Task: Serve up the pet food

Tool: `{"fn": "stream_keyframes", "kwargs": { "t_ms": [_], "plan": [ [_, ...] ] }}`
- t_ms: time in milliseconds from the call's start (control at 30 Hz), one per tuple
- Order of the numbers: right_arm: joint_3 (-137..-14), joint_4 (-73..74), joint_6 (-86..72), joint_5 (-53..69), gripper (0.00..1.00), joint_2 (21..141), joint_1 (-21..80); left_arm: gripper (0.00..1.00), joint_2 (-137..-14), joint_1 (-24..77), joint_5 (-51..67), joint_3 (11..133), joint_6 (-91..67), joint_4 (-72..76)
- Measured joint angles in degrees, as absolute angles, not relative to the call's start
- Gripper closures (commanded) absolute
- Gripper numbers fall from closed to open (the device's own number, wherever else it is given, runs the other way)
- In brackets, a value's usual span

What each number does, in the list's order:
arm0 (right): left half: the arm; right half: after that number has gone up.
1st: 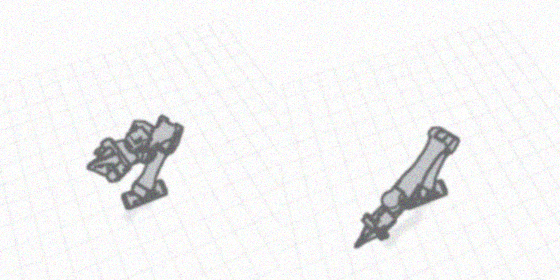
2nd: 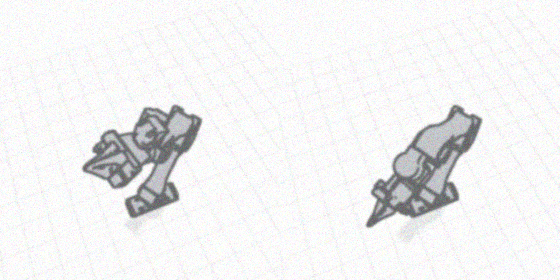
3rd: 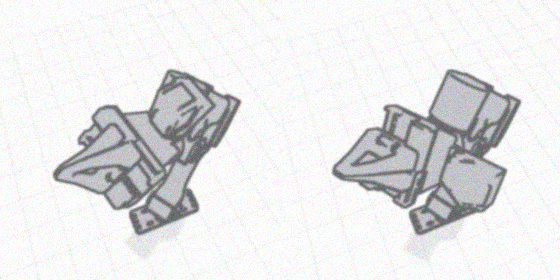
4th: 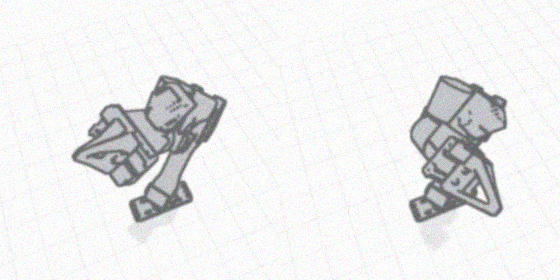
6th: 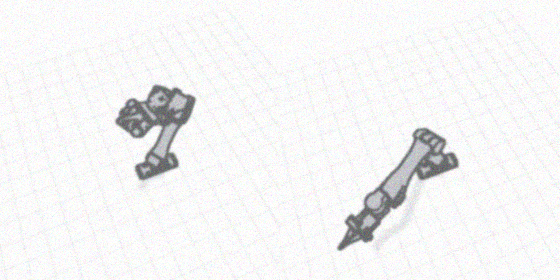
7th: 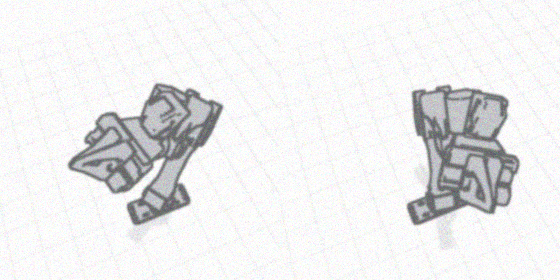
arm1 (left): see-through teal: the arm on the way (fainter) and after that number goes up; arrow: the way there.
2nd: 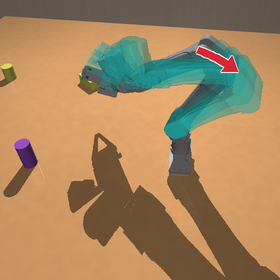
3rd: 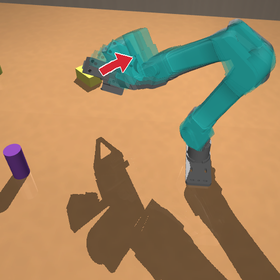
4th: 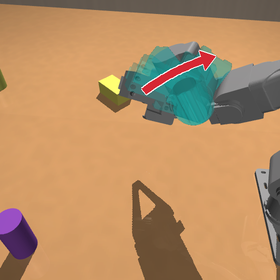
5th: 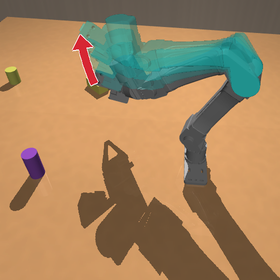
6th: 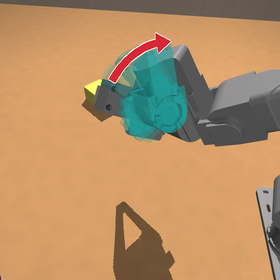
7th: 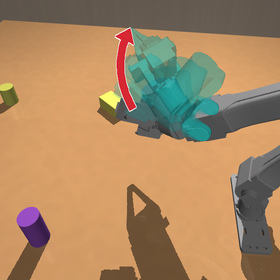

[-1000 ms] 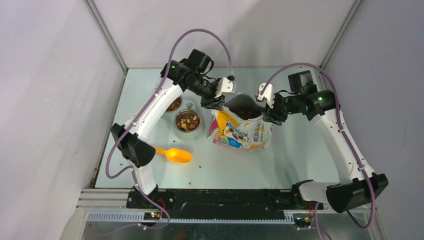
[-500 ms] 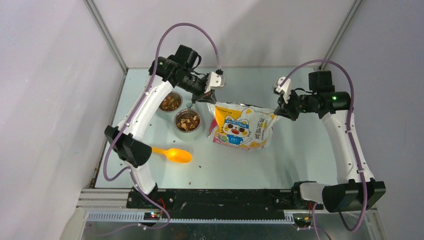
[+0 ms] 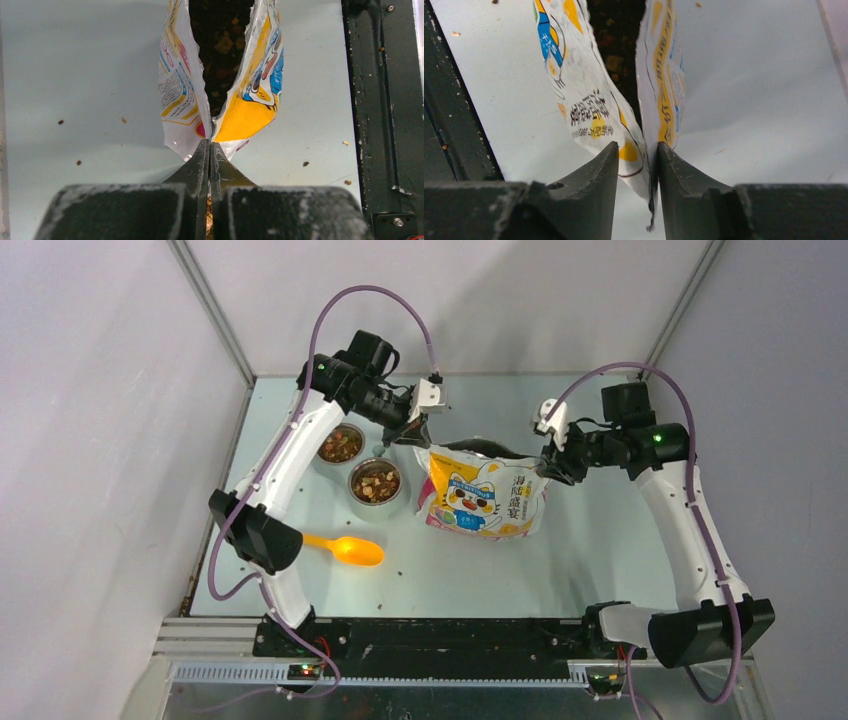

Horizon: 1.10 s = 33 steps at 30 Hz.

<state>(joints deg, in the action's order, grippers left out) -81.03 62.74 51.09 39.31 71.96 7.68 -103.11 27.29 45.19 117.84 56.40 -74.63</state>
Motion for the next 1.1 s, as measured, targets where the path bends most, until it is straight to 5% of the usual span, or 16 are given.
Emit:
{"fn": "stream_keyframes", "kwargs": {
  "t_ms": [333, 433, 500, 633, 833, 900, 1100],
  "plan": [
    [-81.1, 58.9, 50.5, 37.0, 0.75, 74.4, 13.5, 0.99, -103.1, 27.2, 44.9, 117.8, 55.5, -74.7],
    [-81.1, 58.9, 50.4, 36.6, 0.59, 75.2, 13.5, 0.62, -103.1, 27.2, 44.9, 117.9, 56.3, -74.7],
    [-81.6, 59.7, 50.0, 36.6, 0.54, 75.5, 13.2, 0.53, -103.1, 27.2, 44.6, 117.9, 57.3, -74.7],
    [-86.2, 64.4, 50.7, 37.5, 0.50, 77.2, 10.5, 0.51, -103.1, 27.7, 43.5, 117.9, 58.7, -74.7],
    [-90.5, 72.6, 54.7, 38.4, 0.49, 79.2, 6.6, 0.54, -103.5, 30.2, 41.4, 117.9, 59.9, -74.7],
    [-90.5, 74.3, 55.6, 38.4, 0.51, 79.5, 6.6, 0.63, -104.2, 30.5, 40.9, 118.0, 60.0, -74.6],
    [-90.3, 75.8, 57.4, 38.0, 0.86, 79.8, 6.6, 0.99, -105.8, 30.6, 38.8, 118.2, 60.1, -75.2]
  ]
}}
